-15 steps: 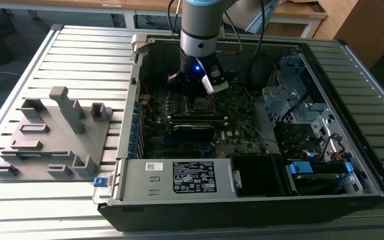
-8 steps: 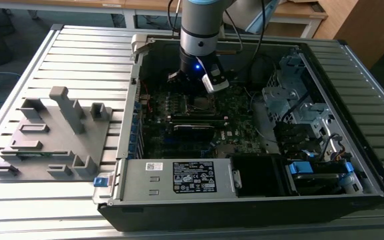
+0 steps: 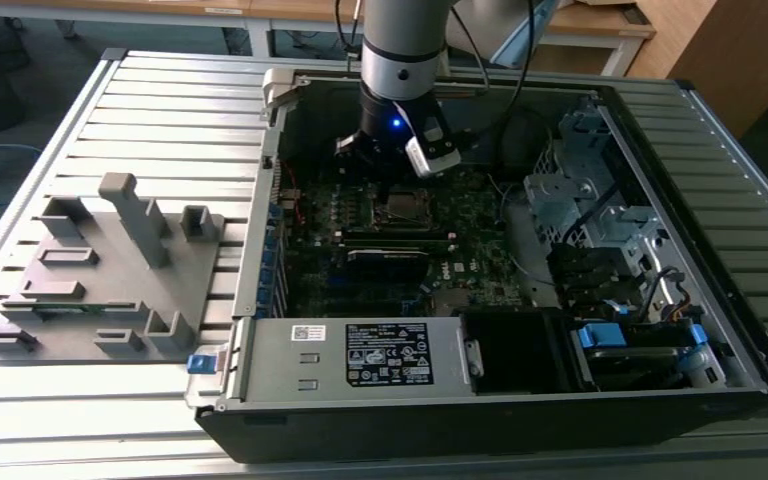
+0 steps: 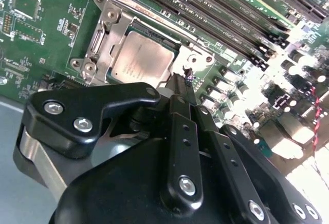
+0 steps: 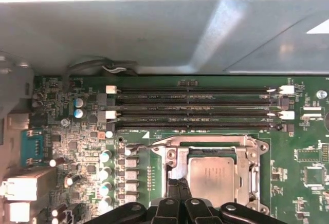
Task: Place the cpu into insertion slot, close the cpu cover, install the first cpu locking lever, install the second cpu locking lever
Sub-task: 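Close the cpu cover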
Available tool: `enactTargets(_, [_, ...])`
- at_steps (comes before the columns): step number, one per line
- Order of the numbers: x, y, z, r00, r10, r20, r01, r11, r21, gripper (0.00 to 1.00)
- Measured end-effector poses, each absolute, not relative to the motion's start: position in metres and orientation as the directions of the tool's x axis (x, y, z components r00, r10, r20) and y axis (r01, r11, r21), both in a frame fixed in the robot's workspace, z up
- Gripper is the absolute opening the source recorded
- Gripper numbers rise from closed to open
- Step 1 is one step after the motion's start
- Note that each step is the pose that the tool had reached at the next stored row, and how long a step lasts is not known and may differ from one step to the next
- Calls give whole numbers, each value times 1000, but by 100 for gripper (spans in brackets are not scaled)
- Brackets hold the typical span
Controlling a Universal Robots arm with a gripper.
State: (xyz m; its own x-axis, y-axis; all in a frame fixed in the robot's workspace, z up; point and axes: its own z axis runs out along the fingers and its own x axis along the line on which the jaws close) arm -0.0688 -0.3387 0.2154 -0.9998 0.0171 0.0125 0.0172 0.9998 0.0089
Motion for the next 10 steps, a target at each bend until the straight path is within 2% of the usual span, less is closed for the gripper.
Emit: enactTargets(10, [-67,-339,216,-1000,17,13,17,1000,9,10])
